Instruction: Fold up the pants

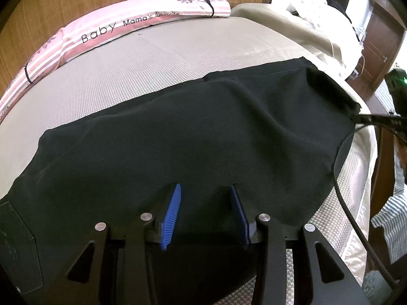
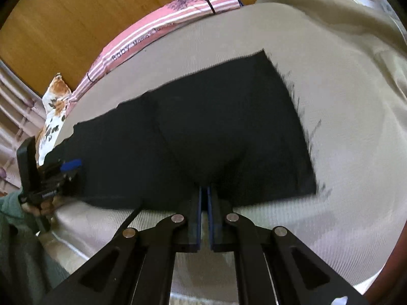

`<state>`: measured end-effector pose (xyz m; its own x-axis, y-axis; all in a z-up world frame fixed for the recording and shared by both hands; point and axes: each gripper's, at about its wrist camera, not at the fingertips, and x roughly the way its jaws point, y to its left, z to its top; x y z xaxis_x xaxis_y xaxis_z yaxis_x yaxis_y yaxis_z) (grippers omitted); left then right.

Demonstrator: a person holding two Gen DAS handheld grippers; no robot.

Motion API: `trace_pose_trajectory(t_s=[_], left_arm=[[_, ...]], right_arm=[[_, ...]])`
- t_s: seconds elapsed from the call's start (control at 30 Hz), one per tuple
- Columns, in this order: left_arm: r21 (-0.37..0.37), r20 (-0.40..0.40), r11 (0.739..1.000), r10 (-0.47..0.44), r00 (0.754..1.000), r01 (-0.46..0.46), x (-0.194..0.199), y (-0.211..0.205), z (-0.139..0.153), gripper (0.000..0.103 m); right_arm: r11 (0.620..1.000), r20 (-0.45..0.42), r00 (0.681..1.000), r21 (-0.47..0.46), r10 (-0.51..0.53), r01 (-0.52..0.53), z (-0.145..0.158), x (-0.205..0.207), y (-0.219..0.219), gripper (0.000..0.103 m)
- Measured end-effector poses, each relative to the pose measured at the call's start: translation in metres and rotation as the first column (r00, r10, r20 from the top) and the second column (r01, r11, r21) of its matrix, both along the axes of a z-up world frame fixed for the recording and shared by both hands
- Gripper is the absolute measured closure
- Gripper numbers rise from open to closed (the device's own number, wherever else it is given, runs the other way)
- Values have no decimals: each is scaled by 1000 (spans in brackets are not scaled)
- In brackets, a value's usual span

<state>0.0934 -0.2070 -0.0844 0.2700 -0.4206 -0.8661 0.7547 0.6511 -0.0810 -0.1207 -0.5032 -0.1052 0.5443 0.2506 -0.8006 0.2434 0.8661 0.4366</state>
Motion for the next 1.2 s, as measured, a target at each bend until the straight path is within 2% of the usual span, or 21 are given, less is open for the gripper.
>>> trace_pose_trajectory(t_s=[0.03,0.13,0.23,0.3,0.33,0.43,0.53,0.57,0.7,0.8,0.9,0.97,1.0,1.07,1.1,1.13,1.2], left_arm=[[0,1,1000,0,1000,0,0,0,0,61],[0,3,1000,-2,1000,2,-1,0,0,59],[1,8,1000,-5,1000,5,-2,-1,0,58],[1,9,1000,-6,1000,6,-1,-1,0,58],[0,8,1000,-5,1000,5,-1,-1,0,58],[0,9,1000,-5,1000,5,-2,-1,0,58],[1,12,1000,-7,1000,7,-2,-1,0,58],[2,12,1000,-8,1000,8,-2,-2,0,58],[2,12,1000,-9,1000,9,-2,-2,0,58],[0,11,1000,-9,1000,9,-2,-2,0,57],[-2,11,1000,-12,1000,12,-1,-2,-1,56],[-2,10,1000,-12,1000,12,-1,-2,-1,55],[-3,10,1000,-12,1000,12,-1,-2,-1,55],[-4,8,1000,-11,1000,11,-1,-3,-1,54],[-4,8,1000,-7,1000,8,-1,-4,-1,54],[-2,8,1000,-2,1000,2,0,-5,0,54],[-4,3,1000,10,1000,-10,2,-6,0,54]], right_arm=[[1000,-16,1000,21,5,-5,-1,-3,1,96],[1000,-57,998,2,20,-19,-2,-8,7,96],[999,-6,999,6,-42,42,11,-9,-3,91],[996,31,995,-2,-91,92,20,-5,-14,66],[994,47,993,-8,-110,111,24,0,-20,63],[990,63,989,-37,-134,137,31,23,-35,62],[987,76,986,-45,-148,152,36,53,-53,55],[987,83,985,-34,-151,154,37,62,-61,52],[989,82,986,13,-145,144,36,97,-96,51],[991,38,993,76,-116,113,24,123,-113,51],[987,-20,996,132,-87,89,5,136,-120,54],[985,-32,998,163,-59,64,-2,139,-117,70],[985,-33,998,165,-54,58,-4,138,-115,71],[985,-23,999,166,-48,51,-4,135,-113,76],[984,-17,998,170,-54,57,-4,134,-114,89],[983,-2,998,172,-63,62,-2,131,-114,97],[993,69,995,106,-65,58,16,126,-108,97]])
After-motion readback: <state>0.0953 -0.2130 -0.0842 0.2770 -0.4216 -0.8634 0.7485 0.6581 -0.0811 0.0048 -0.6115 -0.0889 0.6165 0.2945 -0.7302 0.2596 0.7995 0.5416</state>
